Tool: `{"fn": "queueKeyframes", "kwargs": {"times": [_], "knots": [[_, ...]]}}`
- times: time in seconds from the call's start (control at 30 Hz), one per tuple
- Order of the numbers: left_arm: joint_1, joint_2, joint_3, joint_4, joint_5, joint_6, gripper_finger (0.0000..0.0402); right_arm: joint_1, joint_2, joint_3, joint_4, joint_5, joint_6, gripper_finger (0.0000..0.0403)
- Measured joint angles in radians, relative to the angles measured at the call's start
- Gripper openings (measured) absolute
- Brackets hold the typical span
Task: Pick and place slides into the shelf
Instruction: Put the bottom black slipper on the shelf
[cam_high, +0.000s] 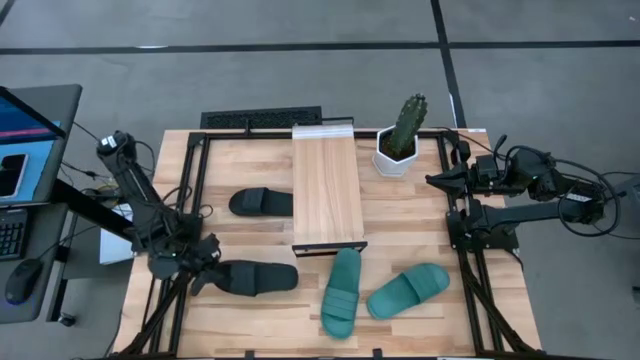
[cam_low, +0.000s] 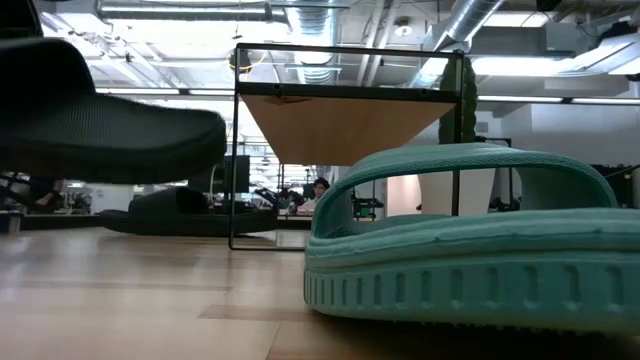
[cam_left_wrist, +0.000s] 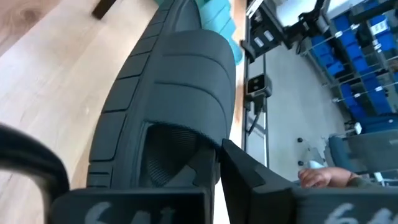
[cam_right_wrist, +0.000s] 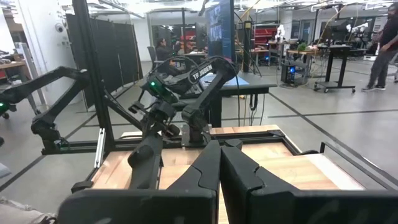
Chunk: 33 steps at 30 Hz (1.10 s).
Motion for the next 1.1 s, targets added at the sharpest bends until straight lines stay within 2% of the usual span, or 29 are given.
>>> {"fn": "queueKeyframes", "kwargs": {"times": [0.47,0.67,0.9,1.1], "knots": [[-0.177,0.000,0.001,0.103,-0.235,0.012,0.0000,0.000,0.000,0.000,0.000,0.000,0.000,0.0000],[-0.198,0.000,0.001,0.207,-0.268,0.121,0.0000,0.000,0.000,0.000,0.000,0.000,0.000,0.0000],[-0.192,-0.002,0.001,0.239,-0.285,0.180,0.0000,0.000,0.000,0.000,0.000,0.000,0.000,0.0000],[-0.153,-0.064,0.001,0.271,-0.273,0.248,0.0000,0.000,0.000,0.000,0.000,0.000,0.000,0.0000]]}}
